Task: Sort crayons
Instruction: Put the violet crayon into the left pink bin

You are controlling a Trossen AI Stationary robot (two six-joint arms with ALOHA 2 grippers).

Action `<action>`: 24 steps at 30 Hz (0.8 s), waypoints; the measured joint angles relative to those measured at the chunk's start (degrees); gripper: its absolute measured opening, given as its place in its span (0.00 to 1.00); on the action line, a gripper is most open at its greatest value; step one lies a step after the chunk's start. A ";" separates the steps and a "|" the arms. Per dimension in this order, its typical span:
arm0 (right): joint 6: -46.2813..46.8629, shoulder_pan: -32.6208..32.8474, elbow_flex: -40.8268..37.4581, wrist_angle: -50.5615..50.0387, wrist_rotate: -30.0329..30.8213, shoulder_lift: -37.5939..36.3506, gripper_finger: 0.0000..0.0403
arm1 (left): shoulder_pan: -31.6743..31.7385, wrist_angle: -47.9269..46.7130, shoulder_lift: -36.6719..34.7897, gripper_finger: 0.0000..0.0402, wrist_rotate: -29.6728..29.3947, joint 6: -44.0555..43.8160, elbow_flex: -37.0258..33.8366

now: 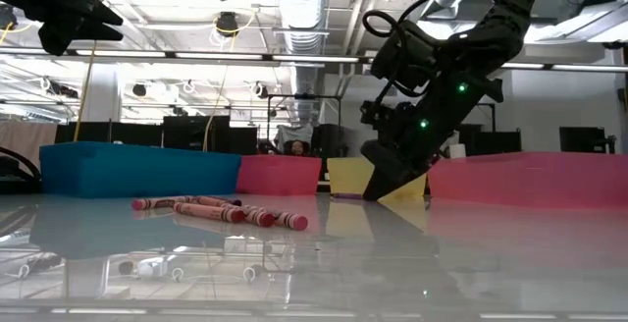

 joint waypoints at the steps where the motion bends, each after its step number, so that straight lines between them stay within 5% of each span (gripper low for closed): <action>1: 0.42 0.01 0.00 -0.01 0.02 0.01 0.28 | -0.01 0.01 0.00 0.36 0.00 0.00 0.01; 12: 3.95 0.14 -0.08 -0.11 -0.03 0.09 0.03 | -0.01 -0.01 0.00 0.36 0.04 -0.55 0.00; 24: 4.95 2.80 0.39 3.64 0.47 0.29 0.01 | 0.01 -0.01 0.00 0.36 0.15 -0.63 0.02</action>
